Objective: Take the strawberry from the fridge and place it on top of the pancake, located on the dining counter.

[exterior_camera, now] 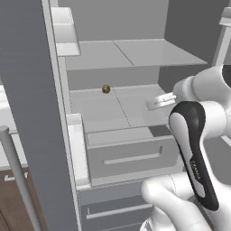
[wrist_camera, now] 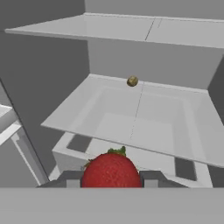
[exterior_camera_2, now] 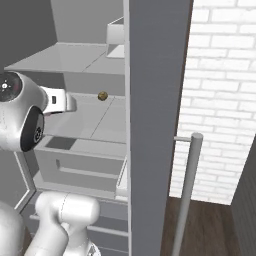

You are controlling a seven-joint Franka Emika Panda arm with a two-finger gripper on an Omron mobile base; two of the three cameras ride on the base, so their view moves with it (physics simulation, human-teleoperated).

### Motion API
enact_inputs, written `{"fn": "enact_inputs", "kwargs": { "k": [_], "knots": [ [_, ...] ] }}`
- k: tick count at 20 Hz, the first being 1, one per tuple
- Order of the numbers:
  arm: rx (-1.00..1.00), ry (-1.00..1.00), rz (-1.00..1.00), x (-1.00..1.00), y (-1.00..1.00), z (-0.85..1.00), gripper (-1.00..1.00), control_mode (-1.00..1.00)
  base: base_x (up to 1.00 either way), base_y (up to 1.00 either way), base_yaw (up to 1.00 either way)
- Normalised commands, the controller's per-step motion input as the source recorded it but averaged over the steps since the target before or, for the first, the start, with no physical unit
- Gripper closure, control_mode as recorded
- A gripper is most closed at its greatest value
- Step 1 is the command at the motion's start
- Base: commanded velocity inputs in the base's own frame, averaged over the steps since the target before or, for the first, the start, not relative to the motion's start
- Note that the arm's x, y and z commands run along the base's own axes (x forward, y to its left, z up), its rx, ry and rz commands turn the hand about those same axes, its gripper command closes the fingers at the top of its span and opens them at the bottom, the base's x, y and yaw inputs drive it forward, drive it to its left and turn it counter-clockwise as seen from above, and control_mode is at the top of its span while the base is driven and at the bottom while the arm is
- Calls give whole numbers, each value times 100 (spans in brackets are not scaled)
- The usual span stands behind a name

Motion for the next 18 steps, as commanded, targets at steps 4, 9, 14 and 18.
{"fn": "enact_inputs", "kwargs": {
  "k": [4, 9, 14, 18],
  "knots": [
    [0, 0, 0, -28, 0, -6, 100, -100, 0, 0, 0],
    [0, 0, 0, 0, 0, 0, 100, 100, -98, 0, -1],
    [0, 0, 0, 0, 0, 0, 100, 100, -100, 13, -11],
    [0, 0, 0, 0, 0, 0, 100, 100, -97, 39, -20]
  ]
}}
